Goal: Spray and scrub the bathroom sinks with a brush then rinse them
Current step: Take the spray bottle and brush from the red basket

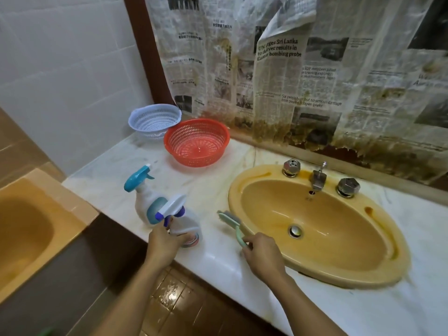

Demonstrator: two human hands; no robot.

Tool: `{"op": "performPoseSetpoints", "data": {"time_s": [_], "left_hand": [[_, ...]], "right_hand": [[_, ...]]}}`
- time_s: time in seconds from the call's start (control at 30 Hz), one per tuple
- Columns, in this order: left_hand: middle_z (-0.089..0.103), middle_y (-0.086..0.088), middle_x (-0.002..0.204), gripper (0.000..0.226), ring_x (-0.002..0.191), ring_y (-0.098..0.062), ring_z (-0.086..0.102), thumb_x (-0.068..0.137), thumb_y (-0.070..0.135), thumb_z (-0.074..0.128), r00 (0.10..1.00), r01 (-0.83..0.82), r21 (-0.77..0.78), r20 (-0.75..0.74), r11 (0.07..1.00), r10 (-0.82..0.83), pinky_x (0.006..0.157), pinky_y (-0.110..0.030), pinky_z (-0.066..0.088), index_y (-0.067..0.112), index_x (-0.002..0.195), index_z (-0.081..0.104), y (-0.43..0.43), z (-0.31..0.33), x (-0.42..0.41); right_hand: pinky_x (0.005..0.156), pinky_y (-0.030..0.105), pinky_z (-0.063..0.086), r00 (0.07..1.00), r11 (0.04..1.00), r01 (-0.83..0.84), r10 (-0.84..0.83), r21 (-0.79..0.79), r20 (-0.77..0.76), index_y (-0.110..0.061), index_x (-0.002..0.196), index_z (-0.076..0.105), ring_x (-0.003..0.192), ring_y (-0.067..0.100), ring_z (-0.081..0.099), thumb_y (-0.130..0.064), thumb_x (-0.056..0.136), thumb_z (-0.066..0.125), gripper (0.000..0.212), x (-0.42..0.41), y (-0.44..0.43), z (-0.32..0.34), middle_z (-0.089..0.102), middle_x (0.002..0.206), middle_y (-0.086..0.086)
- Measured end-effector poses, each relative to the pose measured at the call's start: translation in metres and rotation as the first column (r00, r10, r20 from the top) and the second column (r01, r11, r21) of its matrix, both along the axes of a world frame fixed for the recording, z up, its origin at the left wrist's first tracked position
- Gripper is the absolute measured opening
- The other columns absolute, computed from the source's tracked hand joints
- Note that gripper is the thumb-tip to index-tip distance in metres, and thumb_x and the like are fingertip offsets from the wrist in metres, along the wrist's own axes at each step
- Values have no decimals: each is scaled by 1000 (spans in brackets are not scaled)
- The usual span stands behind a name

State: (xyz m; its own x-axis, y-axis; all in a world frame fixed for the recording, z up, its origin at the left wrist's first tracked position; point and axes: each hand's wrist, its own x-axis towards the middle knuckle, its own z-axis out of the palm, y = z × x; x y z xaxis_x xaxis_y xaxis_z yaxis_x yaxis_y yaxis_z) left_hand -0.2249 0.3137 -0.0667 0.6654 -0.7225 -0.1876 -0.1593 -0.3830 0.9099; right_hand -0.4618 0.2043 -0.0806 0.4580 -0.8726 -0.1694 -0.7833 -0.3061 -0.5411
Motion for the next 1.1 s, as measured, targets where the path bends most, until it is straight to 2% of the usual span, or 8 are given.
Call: {"op": "performPoseSetpoints", "data": {"time_s": [0.07, 0.13, 0.23, 0.4, 0.6, 0.8, 1.03, 1.1], "left_hand": [[76, 7, 108, 59, 93, -18, 72, 69, 18, 96, 999, 31, 10, -31, 999, -31, 62, -26, 53, 27, 119, 68, 0, -6, 9], [77, 6, 107, 63, 99, -14, 73, 66, 19, 97, 995, 62, 21, -82, 998, -60, 75, -27, 56, 26, 121, 67, -2, -10, 20], [76, 7, 108, 61, 101, -8, 70, 69, 19, 95, 982, 139, 28, -136, 990, -134, 75, -16, 53, 28, 121, 64, -6, -9, 32], [76, 17, 101, 54, 93, -3, 72, 69, 11, 93, 961, 197, -11, -195, 980, -196, 70, -17, 55, 28, 112, 65, -15, -7, 46], [78, 7, 103, 60, 95, -10, 74, 67, 8, 94, 939, 241, -28, -245, 970, -240, 80, -26, 57, 23, 118, 66, -21, -13, 59], [79, 3, 105, 59, 95, -10, 74, 68, 7, 93, 919, 304, -40, -250, 952, -304, 75, -22, 59, 17, 120, 67, -26, -12, 68], [76, 4, 114, 59, 107, -9, 70, 73, 10, 90, 844, 464, -80, -261, 882, -468, 86, -26, 59, 27, 125, 69, -29, -5, 38], [77, 2, 114, 58, 110, -13, 70, 74, 6, 89, 815, 508, -93, -270, 856, -513, 89, -27, 57, 26, 125, 70, -29, -2, 22]], "right_hand": [[57, 30, 40, 999, 1000, 21, -21, -2, -36, -25, 99, 78, 73, 18, 58, -18, 94, 57, 22, 12, -2, -5, 66, 87, -2], [61, 32, 45, 996, 999, 31, -32, -11, -80, -24, 94, 77, 78, 20, 61, -18, 94, 57, 21, 26, -6, -12, 66, 87, -2], [60, 35, 50, 990, 1000, 21, -22, -6, -141, -20, 83, 72, 78, 25, 61, -12, 89, 54, 20, 49, -14, -22, 59, 77, -1], [61, 32, 39, 968, 995, -91, 80, -39, -237, -16, 89, 71, 81, 26, 55, -4, 87, 51, 24, 86, -24, -32, 48, 85, 0], [72, 39, 52, 956, 991, -122, 105, -48, -275, -13, 94, 71, 93, 30, 60, -9, 92, 52, 19, 109, -32, -35, 48, 90, 2], [95, 33, 49, 994, 992, 36, -48, 117, 97, -29, 134, 66, 112, 14, 60, -30, 95, 69, 39, 94, -20, -21, 66, 124, -6], [91, 31, 53, 884, 986, -50, -30, 157, 466, -48, 132, 62, 110, -3, 61, -34, 90, 74, 46, 85, 6, 31, 65, 127, -24], [89, 33, 56, 839, 984, -58, -42, 166, 542, -42, 131, 65, 110, 0, 63, -27, 91, 74, 44, 78, 10, 45, 69, 122, -23]]}}
